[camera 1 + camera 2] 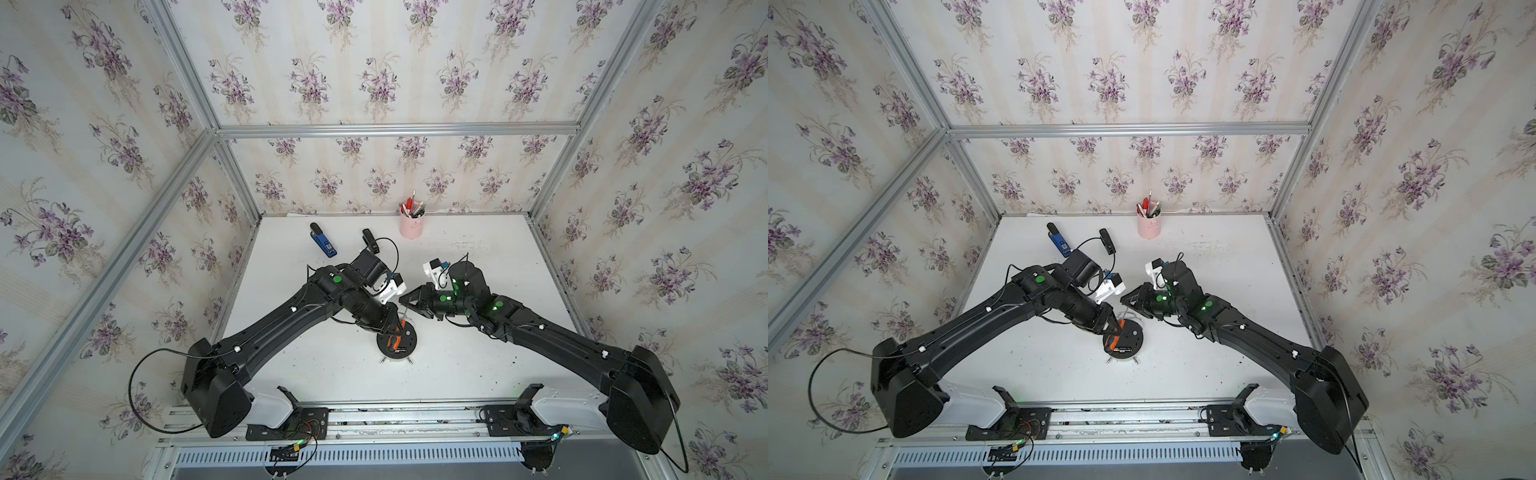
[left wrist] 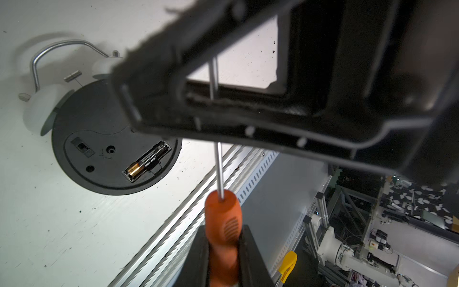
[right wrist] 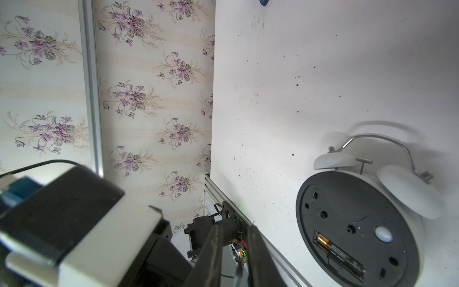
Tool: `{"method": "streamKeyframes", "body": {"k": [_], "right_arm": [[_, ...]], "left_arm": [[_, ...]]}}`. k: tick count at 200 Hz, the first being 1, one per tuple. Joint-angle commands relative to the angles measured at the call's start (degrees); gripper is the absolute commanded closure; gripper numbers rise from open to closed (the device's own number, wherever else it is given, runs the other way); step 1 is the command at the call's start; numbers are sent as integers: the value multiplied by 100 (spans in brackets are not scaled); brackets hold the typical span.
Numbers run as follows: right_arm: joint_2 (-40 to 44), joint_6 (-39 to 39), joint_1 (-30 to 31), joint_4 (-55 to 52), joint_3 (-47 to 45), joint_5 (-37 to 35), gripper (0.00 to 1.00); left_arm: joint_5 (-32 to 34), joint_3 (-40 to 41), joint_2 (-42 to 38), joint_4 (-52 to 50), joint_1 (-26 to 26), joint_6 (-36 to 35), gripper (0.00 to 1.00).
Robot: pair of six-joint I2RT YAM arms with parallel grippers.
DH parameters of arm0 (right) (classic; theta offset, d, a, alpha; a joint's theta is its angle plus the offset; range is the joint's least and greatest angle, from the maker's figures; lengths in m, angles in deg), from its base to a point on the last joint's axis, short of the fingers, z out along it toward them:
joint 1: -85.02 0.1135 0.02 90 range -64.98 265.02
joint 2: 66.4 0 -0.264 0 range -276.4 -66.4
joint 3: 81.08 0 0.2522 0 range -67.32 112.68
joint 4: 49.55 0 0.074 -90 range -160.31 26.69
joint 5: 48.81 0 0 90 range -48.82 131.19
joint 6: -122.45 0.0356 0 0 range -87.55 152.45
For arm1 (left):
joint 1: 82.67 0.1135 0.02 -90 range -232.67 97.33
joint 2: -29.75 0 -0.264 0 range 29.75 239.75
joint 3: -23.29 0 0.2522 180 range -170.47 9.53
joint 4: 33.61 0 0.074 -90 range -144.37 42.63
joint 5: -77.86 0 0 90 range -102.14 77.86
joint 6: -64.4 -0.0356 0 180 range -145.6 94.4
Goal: Remove the battery from the alarm
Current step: Pick up the screwdriver from the center of the board.
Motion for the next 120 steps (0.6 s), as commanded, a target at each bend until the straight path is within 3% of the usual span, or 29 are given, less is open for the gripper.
{"method": "streamKeyframes", "body": {"k": [1,26,62,67,80,84,97,103,120], "right_arm": [[-35,230,115,-152,-2,-262,89],[-51,479,227,10,-151,-361,100],[96,719,329,-18,-266,-645,100],[147,770,337,6,-312,-728,100],[349,952,331,78,-473,-1041,100],[429,1022,331,113,-548,-1165,100],[738,1323,319,370,-831,-1518,100],[889,1534,322,465,-951,-1716,100],[1329,2427,301,1108,-1512,-2345,100]], "left_arm": [[475,-220,200,-502,-130,-327,100],[652,-411,397,-801,-223,-551,100],[972,-762,576,-1222,-217,-823,100],[990,-839,592,-1254,-210,-829,91],[1029,-1117,570,-1384,-160,-886,51],[1083,-1212,526,-1408,-119,-862,34],[1063,-1508,248,-1393,113,-697,8],[1041,-1625,84,-1342,251,-571,0],[1023,-1785,-530,-963,435,-251,0]]}}
